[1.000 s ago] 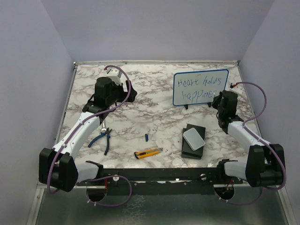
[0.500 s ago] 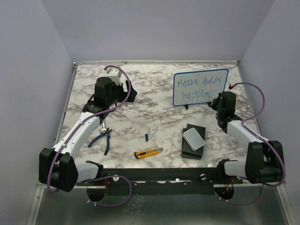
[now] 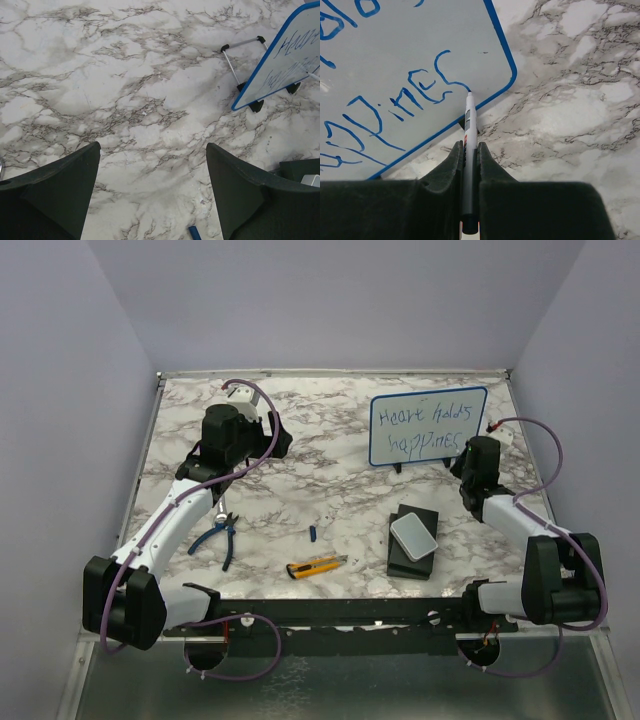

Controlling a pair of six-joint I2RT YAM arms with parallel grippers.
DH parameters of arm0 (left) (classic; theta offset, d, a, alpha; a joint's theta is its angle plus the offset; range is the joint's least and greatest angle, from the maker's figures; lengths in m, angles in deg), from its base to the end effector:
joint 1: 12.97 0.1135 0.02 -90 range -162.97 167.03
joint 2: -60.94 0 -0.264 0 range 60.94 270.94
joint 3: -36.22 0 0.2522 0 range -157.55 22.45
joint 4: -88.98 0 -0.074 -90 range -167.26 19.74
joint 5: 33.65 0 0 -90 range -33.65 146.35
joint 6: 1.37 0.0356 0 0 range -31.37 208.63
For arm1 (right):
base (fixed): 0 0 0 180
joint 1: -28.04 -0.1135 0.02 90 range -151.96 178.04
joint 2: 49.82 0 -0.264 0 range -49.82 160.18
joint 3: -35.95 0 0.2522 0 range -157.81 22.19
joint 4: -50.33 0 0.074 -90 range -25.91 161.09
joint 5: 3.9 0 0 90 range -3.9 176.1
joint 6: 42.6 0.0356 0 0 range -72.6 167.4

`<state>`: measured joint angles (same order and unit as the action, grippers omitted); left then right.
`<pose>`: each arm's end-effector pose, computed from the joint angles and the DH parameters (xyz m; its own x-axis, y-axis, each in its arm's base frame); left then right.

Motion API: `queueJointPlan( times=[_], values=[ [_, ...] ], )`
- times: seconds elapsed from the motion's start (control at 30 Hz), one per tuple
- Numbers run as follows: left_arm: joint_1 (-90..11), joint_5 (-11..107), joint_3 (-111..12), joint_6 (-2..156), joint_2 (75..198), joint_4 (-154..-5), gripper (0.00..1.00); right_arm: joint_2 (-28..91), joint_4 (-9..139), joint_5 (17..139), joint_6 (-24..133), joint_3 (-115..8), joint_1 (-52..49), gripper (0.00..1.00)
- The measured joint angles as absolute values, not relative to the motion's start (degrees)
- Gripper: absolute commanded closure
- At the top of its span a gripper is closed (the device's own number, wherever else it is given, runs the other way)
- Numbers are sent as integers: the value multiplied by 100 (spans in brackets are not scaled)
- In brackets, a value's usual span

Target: Write a sentence on the whiteboard

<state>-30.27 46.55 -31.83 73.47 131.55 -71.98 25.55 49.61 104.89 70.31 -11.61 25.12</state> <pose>0.2710 -0.0908 0.3111 -0.4554 -0.1281 -0.8810 0.3368 0.8913 -0.3036 0.2725 0.0024 0.2022 -0.3262 0.3524 -0.8772 0.3964 0.8934 0.2115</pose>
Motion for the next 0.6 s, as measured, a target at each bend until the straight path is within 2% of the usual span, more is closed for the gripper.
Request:
queueJointPlan(
  times=[0.6],
  values=[
    [-3027,4655,-3183,7347,13144,-7198,13,2663,5070,10126,6959,-1242,2512,99]
  ],
)
